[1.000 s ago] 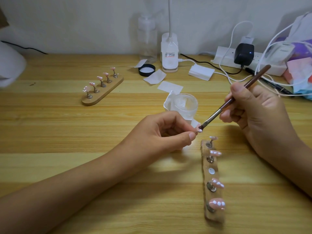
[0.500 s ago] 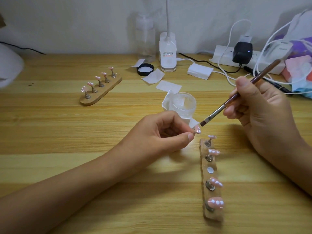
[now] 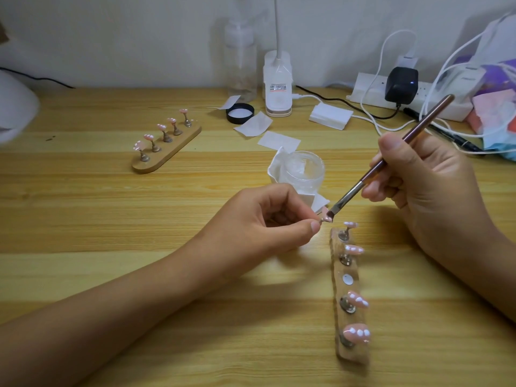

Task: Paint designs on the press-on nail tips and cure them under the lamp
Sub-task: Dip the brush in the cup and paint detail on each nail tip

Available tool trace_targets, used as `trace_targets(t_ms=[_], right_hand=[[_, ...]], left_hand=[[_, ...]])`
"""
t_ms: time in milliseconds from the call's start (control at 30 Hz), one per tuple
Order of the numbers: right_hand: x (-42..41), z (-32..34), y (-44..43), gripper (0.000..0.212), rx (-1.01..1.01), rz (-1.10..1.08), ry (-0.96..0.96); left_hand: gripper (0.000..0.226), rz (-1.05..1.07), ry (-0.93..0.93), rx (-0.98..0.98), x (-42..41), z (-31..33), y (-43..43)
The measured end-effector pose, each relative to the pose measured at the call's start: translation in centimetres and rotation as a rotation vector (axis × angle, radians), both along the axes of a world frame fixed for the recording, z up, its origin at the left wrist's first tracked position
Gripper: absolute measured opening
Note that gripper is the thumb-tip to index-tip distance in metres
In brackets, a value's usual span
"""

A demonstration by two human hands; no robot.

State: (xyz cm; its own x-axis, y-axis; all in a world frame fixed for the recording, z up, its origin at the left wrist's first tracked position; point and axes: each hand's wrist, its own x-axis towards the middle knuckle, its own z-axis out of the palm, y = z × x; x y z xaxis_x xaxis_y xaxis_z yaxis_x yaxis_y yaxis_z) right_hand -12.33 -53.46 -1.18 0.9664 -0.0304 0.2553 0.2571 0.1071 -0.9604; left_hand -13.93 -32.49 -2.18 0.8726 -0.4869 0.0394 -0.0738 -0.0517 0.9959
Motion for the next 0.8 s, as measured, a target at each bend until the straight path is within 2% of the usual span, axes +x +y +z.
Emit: trace_targets(t_ms=[133, 300, 433, 567, 667, 800], right_hand=[[0.1, -0.2, -0.1, 0.035, -0.008, -0.012, -0.014], [0.3, -0.3, -0.1, 0.035, -0.016, -0.012, -0.016], [0.5, -0.2, -0.3, 0.034, 0.014, -0.011, -0.009], [1.0, -0.3, -0.7, 0.021, 0.127, 0.006, 0.019], [1.2, -0.4, -1.0, 0.034, 0.175, 0.039, 0.056], [1.2, -0.4, -1.0, 0.032, 0.187, 0.108, 0.049]], left_hand=[[0.018, -0.008, -0.019, 0.030, -0.1, 0.0, 0.1], [0.005, -0.009, -0.003, 0.030, -0.3, 0.1, 0.0], [0.013, -0.032, -0.010, 0.010, -0.2, 0.1, 0.1], [0.013, -0.033, -0.012, -0.025, 0.0, -0.1, 0.1], [0.018, -0.026, -0.029, -0.024, 0.0, -0.2, 0.1], [0.015, -0.016, -0.031, -0.009, 0.0, -0.1, 0.1]])
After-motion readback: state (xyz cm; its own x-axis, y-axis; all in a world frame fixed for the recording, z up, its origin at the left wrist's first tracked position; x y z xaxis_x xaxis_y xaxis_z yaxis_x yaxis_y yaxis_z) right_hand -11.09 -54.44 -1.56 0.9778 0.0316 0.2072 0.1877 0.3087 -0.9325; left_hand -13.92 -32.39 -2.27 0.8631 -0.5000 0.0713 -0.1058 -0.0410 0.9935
